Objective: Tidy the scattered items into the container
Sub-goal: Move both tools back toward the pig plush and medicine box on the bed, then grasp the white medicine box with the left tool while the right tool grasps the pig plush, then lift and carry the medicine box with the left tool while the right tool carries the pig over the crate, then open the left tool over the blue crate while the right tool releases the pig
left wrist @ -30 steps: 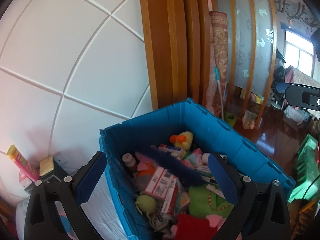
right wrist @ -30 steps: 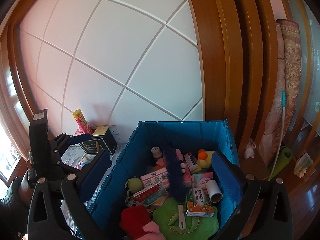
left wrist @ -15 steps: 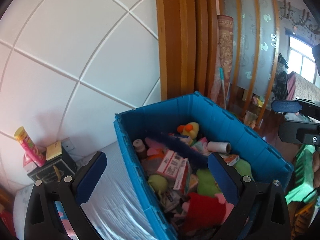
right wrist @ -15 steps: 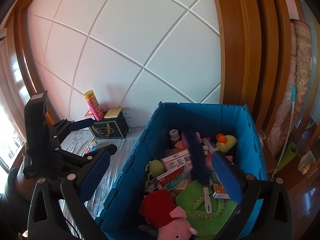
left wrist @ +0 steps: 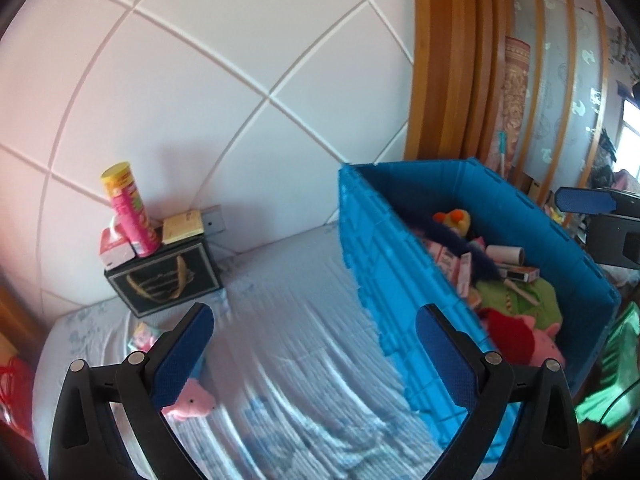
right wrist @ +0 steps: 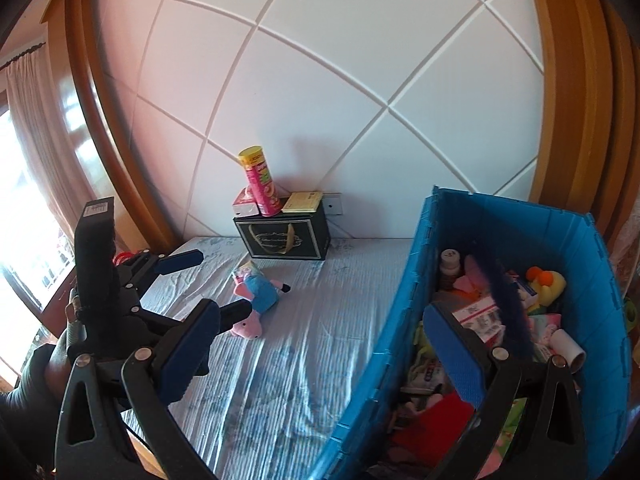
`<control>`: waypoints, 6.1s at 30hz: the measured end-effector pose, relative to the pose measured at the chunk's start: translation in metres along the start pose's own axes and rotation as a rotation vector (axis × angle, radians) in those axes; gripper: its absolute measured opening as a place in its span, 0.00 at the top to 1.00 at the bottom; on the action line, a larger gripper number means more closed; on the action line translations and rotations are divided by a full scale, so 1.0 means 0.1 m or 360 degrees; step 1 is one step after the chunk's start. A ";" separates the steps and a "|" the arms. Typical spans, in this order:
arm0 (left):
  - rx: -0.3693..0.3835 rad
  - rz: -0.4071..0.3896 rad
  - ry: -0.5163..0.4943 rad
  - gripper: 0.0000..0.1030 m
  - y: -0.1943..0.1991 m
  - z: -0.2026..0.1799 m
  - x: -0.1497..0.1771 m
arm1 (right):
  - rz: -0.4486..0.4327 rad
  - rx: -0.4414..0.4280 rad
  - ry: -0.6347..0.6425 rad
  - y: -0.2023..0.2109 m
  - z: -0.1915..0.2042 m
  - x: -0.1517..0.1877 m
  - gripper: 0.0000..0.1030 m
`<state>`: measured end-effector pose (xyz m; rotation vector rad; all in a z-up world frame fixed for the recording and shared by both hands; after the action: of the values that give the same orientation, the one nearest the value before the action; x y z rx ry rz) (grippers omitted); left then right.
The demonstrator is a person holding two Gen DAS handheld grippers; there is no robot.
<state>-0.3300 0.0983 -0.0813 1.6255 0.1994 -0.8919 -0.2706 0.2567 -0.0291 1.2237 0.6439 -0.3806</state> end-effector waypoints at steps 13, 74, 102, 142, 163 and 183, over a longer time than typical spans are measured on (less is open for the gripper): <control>-0.0160 0.0265 0.0257 0.00 -0.34 1.93 1.24 | 0.0220 -0.0031 0.0115 -1.76 1.22 0.13 0.00; -0.0226 0.0408 0.0479 0.61 -2.28 4.23 2.89 | 0.0634 0.0226 -0.0024 -5.31 1.94 0.36 0.32; -0.0268 0.0406 0.0426 0.61 -0.80 3.33 2.94 | 0.0499 0.0108 0.0066 -3.12 2.35 0.80 0.32; -0.0243 0.0035 0.0084 0.61 0.39 0.42 0.96 | 0.0050 -0.0014 0.0023 -0.24 0.49 0.86 0.32; 0.0119 -0.0173 -0.0368 0.61 0.17 -1.92 -0.33 | -0.0086 0.0381 -0.0320 1.01 -1.44 1.17 0.32; 0.0216 -0.0200 -0.0453 0.00 -0.27 -2.85 -0.98 | -0.0067 0.0630 -0.0471 0.99 -2.39 1.14 0.00</control>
<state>-0.2894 0.3952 -0.0403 1.6015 0.0429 -1.2441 -0.1846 0.5220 -0.0755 1.4925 0.3468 -0.7347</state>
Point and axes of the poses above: each gripper's, at about its wrist camera, not at the fingertips, and y roughly against the way its jaws point, z to its left, x to its underside, the point moved 4 cm from there along -y, roughly the way its jaws point, and after that the axes turned 10 degrees about z, right-handed, at the moved point
